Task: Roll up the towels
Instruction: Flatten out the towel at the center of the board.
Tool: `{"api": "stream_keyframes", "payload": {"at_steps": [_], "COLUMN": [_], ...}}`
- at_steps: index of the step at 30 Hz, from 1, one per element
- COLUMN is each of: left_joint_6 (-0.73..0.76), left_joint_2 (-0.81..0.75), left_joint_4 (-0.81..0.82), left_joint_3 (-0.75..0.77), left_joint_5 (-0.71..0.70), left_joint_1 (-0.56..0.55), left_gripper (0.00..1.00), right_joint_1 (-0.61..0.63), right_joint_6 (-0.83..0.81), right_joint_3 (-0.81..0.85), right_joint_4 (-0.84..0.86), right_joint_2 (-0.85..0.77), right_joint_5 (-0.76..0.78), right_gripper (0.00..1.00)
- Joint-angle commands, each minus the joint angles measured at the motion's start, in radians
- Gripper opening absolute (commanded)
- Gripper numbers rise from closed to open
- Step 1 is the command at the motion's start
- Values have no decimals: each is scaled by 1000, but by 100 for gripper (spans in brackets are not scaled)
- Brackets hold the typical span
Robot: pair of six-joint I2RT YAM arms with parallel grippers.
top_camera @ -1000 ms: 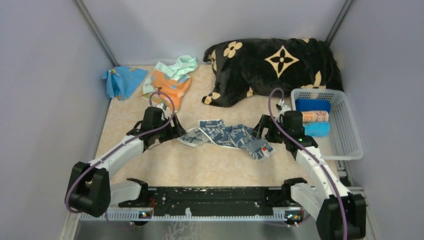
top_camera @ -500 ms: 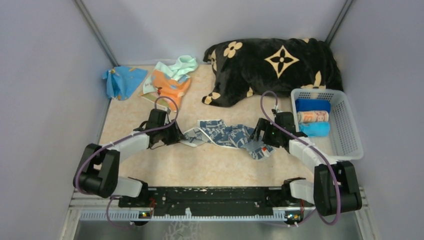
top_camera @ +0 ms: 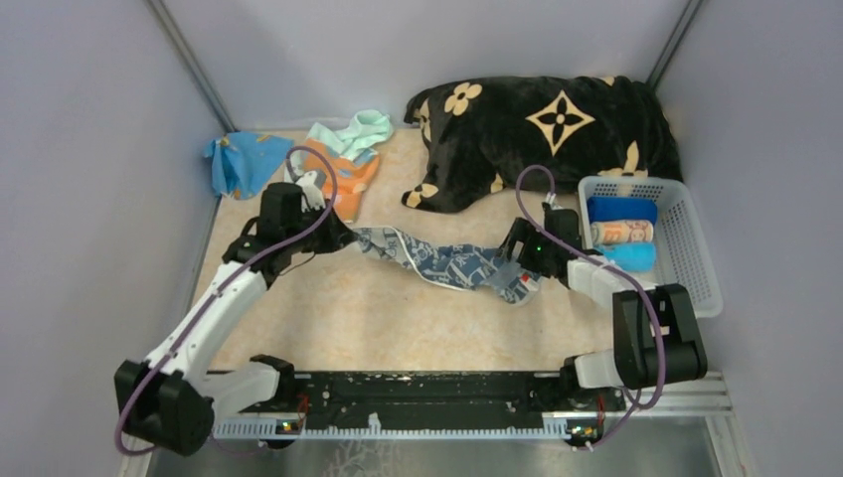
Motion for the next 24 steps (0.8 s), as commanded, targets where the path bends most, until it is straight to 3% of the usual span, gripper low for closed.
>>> {"api": "stream_keyframes", "payload": {"at_steps": [1,7,9,12,15,20,24], "left_joint_6": [107,50,27,19,20,26,45], "left_joint_2": [-110,-204,-244,-294,-310,-258,-122], "left_joint_4": [-247,-398,-437,-416,-386,-336,-261], "left_joint_3": [36,-78,-104,-82,-23,33,26], "left_joint_5": [113,291,297,317,296,163,95], "left_joint_1": [4,3,3,3,3,3,3], "left_gripper": [2,8,20,46,62,65,63], "right_joint_1": [-42,-67,-67,-67,-66,-53,-34], "right_joint_6": [34,22,5,-35,-75,-121,-136], "right_joint_3": [2,37,47,70,90,106,114], "right_joint_4": [-14,-37,-49,-76,-114,-149,-173], "right_joint_2": [62,30,14,-10,-40,-103,-117], "right_joint_5": [105,168,171,166,153,152,164], "right_gripper": [86,86,86,86,86,86,86]}}
